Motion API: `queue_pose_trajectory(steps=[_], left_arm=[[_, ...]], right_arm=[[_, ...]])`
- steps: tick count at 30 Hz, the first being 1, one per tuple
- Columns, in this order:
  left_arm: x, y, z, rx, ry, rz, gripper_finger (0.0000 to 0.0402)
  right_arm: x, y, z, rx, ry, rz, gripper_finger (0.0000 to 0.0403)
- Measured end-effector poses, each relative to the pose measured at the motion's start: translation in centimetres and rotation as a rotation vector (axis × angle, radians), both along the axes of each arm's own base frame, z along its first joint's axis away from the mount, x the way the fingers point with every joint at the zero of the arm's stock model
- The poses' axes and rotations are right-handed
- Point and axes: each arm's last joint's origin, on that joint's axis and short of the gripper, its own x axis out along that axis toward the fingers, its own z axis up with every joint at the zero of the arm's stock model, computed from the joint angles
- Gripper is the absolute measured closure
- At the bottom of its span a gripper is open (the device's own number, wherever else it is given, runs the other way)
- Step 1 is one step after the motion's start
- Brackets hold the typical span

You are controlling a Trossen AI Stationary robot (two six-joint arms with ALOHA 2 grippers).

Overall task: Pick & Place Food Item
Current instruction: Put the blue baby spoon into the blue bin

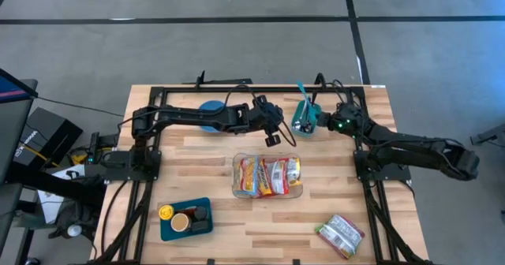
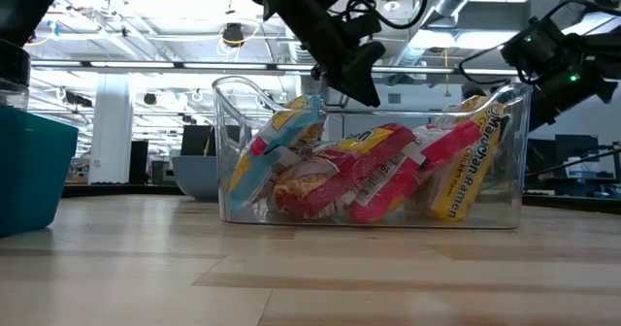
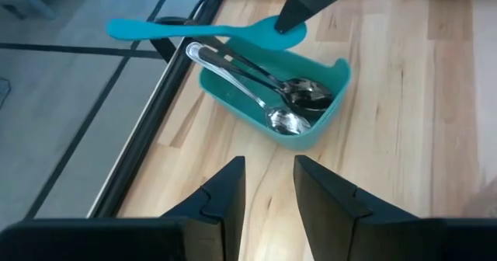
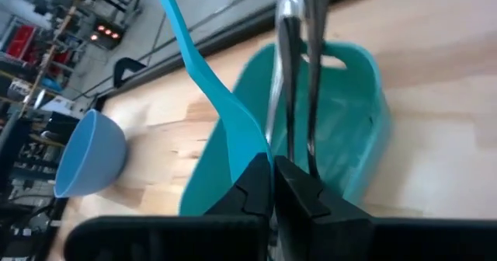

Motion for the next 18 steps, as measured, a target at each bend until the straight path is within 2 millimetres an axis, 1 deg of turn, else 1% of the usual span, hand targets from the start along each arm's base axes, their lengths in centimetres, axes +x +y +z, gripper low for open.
queue_pose_trajectory(steps=[4, 14, 18], left_arm=[[0.0, 0.0, 0.0, -0.007, -0.004, 0.003, 0.0298], [0.0, 0.0, 0.0, -0.021, -0.014, 0.016, 0.0298], [0.0, 0.0, 0.0, -0.021, -0.014, 0.016, 0.0298]], right_arm=[[0.2, 0.4, -0.1, 0.045, -0.025, -0.032, 0.0397], [0.4, 1.1, -0.3, 0.088, -0.064, -0.182, 0.0395], [0.8, 1.5, -0.6, 0.103, -0.066, -0.208, 0.0395]])
